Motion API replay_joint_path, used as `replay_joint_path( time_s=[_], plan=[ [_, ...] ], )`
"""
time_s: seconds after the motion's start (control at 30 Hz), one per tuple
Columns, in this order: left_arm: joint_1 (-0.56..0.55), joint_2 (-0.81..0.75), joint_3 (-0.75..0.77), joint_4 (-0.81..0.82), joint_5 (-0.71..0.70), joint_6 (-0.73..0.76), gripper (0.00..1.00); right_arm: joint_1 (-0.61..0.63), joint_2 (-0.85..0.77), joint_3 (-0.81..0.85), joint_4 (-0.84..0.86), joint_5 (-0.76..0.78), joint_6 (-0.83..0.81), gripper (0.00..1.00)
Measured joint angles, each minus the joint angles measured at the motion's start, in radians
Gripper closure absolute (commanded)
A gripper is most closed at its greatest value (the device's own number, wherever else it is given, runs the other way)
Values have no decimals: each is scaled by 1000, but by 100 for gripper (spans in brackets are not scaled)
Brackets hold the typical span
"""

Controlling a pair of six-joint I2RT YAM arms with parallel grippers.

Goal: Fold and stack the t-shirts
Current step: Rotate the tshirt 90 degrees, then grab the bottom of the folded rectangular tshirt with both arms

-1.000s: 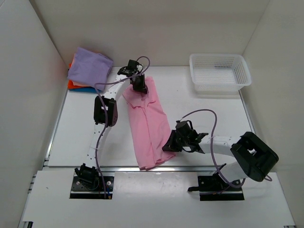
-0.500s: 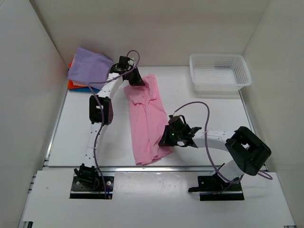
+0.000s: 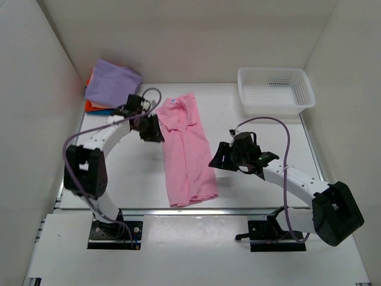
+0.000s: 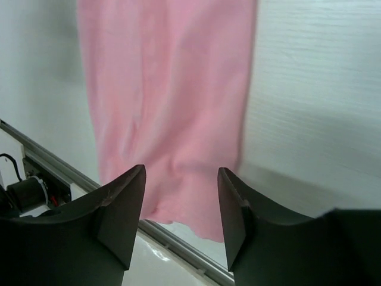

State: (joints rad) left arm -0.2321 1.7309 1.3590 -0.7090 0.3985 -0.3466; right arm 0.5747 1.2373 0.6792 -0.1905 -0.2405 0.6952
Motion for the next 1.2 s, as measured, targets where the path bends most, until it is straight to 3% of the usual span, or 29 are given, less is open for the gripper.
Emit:
replay_joint_path(
  time_s=[0.1, 0.23, 0.43, 0.7, 0.87, 0.9, 0.93, 0.97, 1.0, 1.2],
  plan=[
    [-61, -176, -312, 72, -21, -19, 65, -61, -25, -68, -6, -53, -24, 49],
    [-184, -356, -636, 137, -32, -85, 63, -54, -28, -148, -30, -105, -33, 49],
    [-229, -671, -936, 236, -68, -243, 64, -8, -58, -237, -13, -151, -18, 49],
    [-336, -666, -970, 383, -96, -373, 55, 31, -11, -259, 74, -197, 12, 53],
    [-413, -643, -986, 437, -103, -428, 54, 50, 24, -257, 107, -215, 19, 61],
    [-425, -629, -987, 443, -104, -433, 58, 53, 34, -254, 111, -222, 19, 66],
    [-435, -612, -987, 448, -106, -438, 75, 56, 42, -251, 114, -225, 16, 71],
    [-444, -592, -986, 455, -103, -443, 100, 61, 53, -249, 116, -225, 14, 87],
    [-456, -571, -985, 459, -101, -447, 100, 67, 65, -245, 117, -227, 9, 100],
    [-493, -526, -960, 447, -66, -409, 100, 124, 97, -242, 105, -251, 9, 100]
  ],
)
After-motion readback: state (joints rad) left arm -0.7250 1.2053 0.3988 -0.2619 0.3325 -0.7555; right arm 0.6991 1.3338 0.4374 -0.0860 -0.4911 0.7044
